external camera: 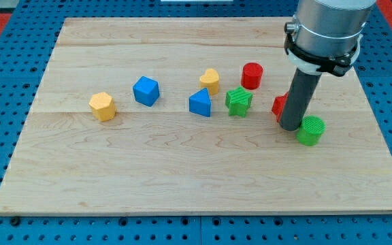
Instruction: Place the arm in between the blue cube and blue triangle
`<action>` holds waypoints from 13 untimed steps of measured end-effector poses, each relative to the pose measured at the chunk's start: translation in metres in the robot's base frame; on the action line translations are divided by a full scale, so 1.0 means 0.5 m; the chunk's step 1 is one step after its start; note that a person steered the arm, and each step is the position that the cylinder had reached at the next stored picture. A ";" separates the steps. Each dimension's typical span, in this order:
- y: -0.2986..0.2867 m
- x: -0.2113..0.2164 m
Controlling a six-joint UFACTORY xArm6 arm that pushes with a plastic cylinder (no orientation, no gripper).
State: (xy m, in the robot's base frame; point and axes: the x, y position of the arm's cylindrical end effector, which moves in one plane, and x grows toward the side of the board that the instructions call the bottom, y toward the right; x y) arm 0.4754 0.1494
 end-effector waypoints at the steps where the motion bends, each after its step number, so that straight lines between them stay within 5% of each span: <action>1: -0.044 0.022; 4: 0.075 0.066; 6: -0.028 0.104; 11: -0.044 0.098; 13: -0.216 0.078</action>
State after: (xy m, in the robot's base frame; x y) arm 0.5143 0.0417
